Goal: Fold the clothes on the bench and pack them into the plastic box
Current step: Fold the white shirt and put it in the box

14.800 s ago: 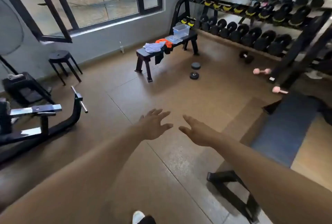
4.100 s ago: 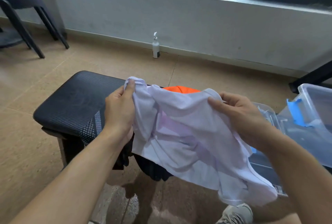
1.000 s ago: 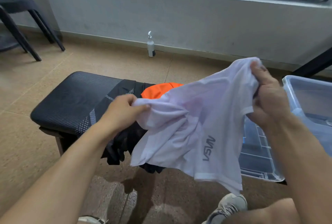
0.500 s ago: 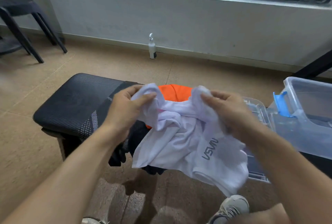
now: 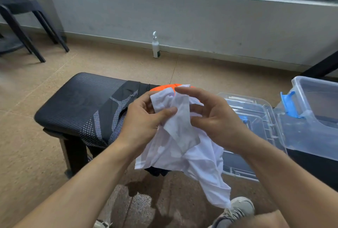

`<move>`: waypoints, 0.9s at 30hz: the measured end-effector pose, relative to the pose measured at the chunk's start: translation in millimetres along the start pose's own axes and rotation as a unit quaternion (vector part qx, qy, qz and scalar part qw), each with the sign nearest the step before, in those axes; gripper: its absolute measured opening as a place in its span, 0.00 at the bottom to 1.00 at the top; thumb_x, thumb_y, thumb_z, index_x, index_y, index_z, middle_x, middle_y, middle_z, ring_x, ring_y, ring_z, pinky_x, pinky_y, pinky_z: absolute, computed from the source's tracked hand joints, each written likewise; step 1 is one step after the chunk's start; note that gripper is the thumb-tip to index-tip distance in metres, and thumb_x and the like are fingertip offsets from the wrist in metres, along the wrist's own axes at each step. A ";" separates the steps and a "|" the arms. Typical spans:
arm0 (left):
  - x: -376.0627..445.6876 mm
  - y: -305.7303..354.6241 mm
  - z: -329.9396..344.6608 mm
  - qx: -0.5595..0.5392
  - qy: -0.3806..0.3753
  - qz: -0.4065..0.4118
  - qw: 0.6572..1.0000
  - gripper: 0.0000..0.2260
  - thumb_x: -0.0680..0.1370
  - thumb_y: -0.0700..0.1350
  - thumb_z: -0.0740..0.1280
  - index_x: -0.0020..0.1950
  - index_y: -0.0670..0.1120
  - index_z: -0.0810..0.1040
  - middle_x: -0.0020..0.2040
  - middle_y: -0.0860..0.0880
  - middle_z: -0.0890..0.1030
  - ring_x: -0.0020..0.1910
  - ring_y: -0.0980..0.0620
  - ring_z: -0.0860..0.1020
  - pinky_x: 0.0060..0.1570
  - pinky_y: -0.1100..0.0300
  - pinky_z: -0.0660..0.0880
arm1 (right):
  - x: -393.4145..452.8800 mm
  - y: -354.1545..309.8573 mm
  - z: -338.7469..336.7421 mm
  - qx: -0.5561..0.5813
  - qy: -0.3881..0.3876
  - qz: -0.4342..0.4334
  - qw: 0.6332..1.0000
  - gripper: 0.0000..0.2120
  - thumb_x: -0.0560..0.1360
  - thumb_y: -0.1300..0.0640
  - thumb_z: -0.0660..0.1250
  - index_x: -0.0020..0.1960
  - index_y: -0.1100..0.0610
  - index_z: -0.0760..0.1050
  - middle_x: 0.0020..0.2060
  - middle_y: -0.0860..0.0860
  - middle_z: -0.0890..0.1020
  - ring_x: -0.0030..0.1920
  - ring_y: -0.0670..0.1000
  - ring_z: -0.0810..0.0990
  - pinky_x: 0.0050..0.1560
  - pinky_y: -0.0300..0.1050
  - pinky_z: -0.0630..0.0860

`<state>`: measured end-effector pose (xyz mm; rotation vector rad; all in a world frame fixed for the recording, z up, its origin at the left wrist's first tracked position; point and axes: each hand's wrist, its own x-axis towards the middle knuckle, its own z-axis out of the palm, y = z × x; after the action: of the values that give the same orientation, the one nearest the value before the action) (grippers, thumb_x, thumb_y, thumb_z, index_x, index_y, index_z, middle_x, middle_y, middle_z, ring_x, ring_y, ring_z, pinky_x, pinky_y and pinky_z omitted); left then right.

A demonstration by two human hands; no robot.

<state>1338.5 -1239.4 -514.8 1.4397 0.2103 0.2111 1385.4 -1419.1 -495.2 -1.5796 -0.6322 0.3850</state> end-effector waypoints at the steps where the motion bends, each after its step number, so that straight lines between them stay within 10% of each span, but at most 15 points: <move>1: 0.2 -0.8 0.5 -0.006 0.011 0.000 1.000 0.14 0.74 0.32 0.74 0.59 0.40 0.82 0.51 0.43 0.87 0.48 0.50 0.86 0.43 0.61 0.80 | -0.2 0.5 0.8 -0.016 0.016 -0.003 1.000 0.32 0.74 0.81 0.61 0.66 0.50 0.77 0.60 0.48 0.82 0.55 0.52 0.85 0.58 0.59 0.81; 7: 13.4 -8.2 -7.5 -0.109 0.103 -0.066 0.986 0.13 0.75 0.33 0.73 0.59 0.37 0.81 0.48 0.43 0.86 0.45 0.47 0.83 0.42 0.54 0.81 | -0.2 3.6 2.0 -0.024 0.012 0.132 0.991 0.20 0.78 0.55 0.70 0.69 0.49 0.72 0.60 0.52 0.81 0.52 0.53 0.85 0.50 0.54 0.84; 15: 18.3 -9.8 -10.6 -0.106 0.107 -0.100 0.984 0.14 0.74 0.35 0.75 0.60 0.39 0.81 0.45 0.45 0.84 0.39 0.49 0.82 0.38 0.55 0.78 | -0.9 4.8 10.1 0.048 -0.005 0.149 0.988 0.16 0.78 0.70 0.66 0.63 0.58 0.74 0.40 0.58 0.81 0.40 0.56 0.84 0.46 0.52 0.83; 18: 16.9 -7.9 -8.6 -0.123 0.099 -0.118 0.980 0.13 0.75 0.33 0.73 0.59 0.38 0.81 0.46 0.43 0.84 0.41 0.47 0.82 0.42 0.53 0.80 | -4.1 9.5 10.6 -0.172 -0.027 0.063 0.983 0.17 0.73 0.64 0.74 0.57 0.49 0.76 0.44 0.48 0.81 0.45 0.47 0.83 0.47 0.48 0.82; 22: 20.2 -3.8 -13.5 -0.195 0.085 -0.182 0.960 0.11 0.76 0.34 0.72 0.59 0.38 0.81 0.42 0.45 0.82 0.36 0.53 0.80 0.40 0.60 0.79 | -6.3 29.7 16.1 -0.507 -0.058 -0.053 0.858 0.27 0.69 0.53 0.77 0.63 0.40 0.69 0.54 0.41 0.72 0.54 0.46 0.74 0.43 0.51 0.78; 27: 27.6 -2.7 -20.2 -0.288 0.096 -0.271 0.913 0.10 0.80 0.33 0.66 0.41 0.44 0.76 0.31 0.52 0.71 0.22 0.60 0.72 0.25 0.70 0.73 | 6.1 47.6 31.9 -0.496 0.062 -0.153 0.852 0.12 0.73 0.54 0.73 0.56 0.52 0.79 0.58 0.49 0.76 0.54 0.50 0.76 0.35 0.48 0.76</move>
<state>1359.7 -1213.0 -520.3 0.7297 0.6432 -0.0457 1379.4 -1390.9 -545.0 -2.3949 -1.0534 -0.3690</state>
